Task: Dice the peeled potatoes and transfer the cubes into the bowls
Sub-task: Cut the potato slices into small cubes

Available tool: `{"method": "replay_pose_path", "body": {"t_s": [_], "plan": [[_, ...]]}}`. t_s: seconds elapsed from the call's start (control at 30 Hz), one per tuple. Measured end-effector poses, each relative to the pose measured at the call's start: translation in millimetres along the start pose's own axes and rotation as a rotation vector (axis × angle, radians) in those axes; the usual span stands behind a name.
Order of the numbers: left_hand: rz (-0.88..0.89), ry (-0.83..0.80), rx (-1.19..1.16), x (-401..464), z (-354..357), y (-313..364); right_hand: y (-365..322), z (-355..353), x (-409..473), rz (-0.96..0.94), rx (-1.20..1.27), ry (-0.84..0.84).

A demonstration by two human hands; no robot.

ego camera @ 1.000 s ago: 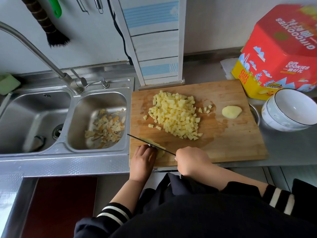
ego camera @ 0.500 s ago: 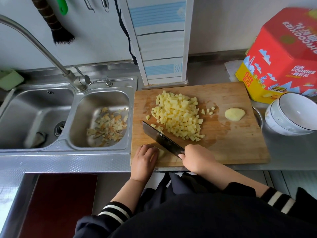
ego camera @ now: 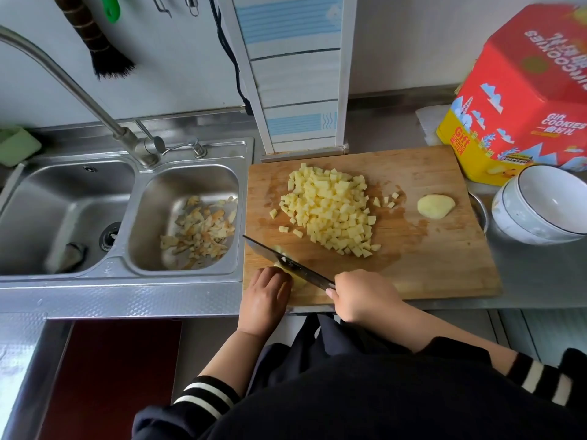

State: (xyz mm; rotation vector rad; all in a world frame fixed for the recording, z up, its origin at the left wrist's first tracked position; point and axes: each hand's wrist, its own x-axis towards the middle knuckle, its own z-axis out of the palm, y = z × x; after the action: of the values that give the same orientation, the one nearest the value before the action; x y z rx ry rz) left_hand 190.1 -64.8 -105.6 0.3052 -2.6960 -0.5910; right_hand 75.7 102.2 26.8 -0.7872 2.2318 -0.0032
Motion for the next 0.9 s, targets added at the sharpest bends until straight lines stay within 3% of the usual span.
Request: {"method": "replay_pose_path", "body": {"t_s": [0.63, 0.7, 0.8, 0.9], "plan": [[-0.092, -0.040, -0.016, 3, -2, 3, 0, 7, 18, 0.066, 0.057, -0.067], [-0.171, -0.042, -0.046, 2, -5, 9, 4, 5, 19, 0.074, 0.088, -0.075], [-0.429, -0.059, -0.079, 1, -10, 21, 12, 4, 21, 0.087, 0.154, -0.080], [-0.622, -0.227, -0.104, 10, -11, 26, 17, 3, 21, 0.094, 0.182, -0.060]]}}
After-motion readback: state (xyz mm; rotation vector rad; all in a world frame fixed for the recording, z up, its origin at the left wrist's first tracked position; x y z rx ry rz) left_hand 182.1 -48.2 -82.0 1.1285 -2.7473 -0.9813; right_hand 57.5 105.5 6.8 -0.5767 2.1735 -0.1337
